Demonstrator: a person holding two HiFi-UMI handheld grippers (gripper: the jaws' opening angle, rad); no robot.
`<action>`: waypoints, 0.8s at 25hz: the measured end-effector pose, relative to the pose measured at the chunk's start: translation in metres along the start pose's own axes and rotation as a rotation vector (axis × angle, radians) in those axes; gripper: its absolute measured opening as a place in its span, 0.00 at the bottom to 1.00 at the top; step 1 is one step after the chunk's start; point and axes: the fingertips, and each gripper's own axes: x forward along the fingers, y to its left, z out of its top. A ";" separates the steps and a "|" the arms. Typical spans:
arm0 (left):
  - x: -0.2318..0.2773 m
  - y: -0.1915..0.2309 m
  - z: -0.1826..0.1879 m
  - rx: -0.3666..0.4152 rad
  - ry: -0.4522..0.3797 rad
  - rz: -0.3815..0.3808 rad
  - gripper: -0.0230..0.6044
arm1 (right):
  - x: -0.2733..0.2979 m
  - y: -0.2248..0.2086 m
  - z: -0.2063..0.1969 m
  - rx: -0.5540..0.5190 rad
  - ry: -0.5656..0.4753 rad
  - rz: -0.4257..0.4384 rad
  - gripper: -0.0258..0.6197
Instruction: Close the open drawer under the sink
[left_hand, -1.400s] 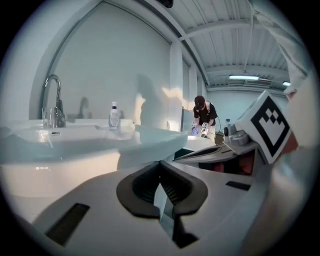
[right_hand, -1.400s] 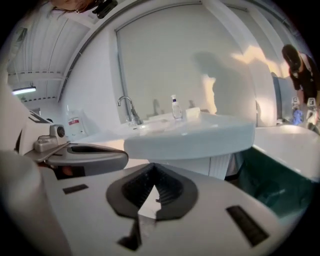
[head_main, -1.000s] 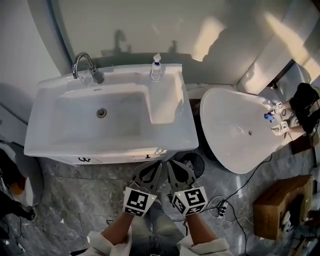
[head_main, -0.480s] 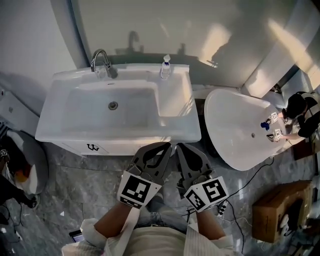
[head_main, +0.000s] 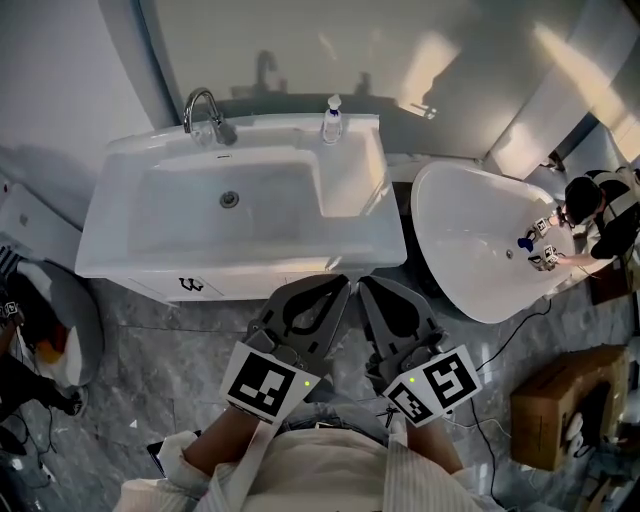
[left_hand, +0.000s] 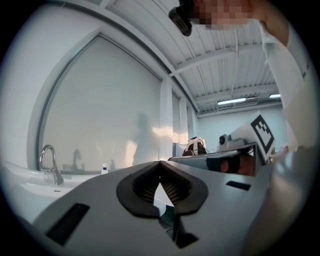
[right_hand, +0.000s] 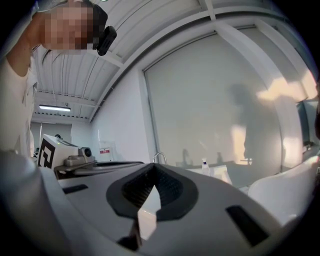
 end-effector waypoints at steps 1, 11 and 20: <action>-0.002 -0.002 0.001 -0.002 0.003 -0.005 0.06 | -0.001 0.000 0.000 -0.002 0.004 -0.001 0.05; -0.004 -0.006 -0.006 -0.033 0.028 -0.021 0.06 | -0.008 -0.006 -0.005 0.058 0.025 0.006 0.05; 0.001 -0.001 -0.011 -0.036 0.035 -0.020 0.06 | -0.001 -0.003 -0.008 0.052 0.036 0.030 0.05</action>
